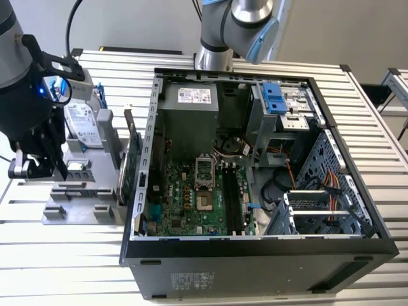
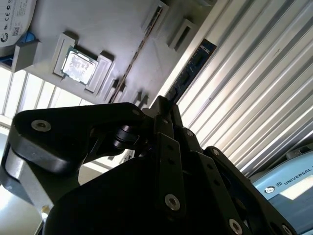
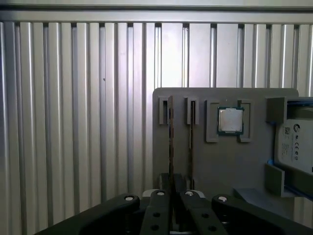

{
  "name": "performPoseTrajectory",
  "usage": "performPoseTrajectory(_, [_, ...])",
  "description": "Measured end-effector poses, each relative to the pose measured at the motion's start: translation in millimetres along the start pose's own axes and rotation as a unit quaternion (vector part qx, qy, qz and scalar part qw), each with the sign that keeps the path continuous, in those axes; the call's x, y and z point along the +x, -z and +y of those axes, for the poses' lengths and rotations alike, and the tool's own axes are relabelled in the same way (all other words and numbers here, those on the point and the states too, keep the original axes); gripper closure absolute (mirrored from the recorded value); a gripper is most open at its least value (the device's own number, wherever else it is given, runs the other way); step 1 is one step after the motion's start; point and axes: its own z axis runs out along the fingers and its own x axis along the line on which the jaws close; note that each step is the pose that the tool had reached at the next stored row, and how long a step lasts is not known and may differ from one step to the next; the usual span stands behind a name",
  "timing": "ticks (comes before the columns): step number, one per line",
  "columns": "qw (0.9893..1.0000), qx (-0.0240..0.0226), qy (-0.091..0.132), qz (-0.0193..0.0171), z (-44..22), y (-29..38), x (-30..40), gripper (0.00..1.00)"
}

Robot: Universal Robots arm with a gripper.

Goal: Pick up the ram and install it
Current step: 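Pick up the ram and move it above insertion slot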

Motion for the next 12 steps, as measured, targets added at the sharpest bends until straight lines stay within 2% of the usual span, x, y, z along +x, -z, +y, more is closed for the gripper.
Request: performPoseTrajectory(12, [1.0000,0.0000,0.000,0.0000,0.1,6.7,0.0,1.00])
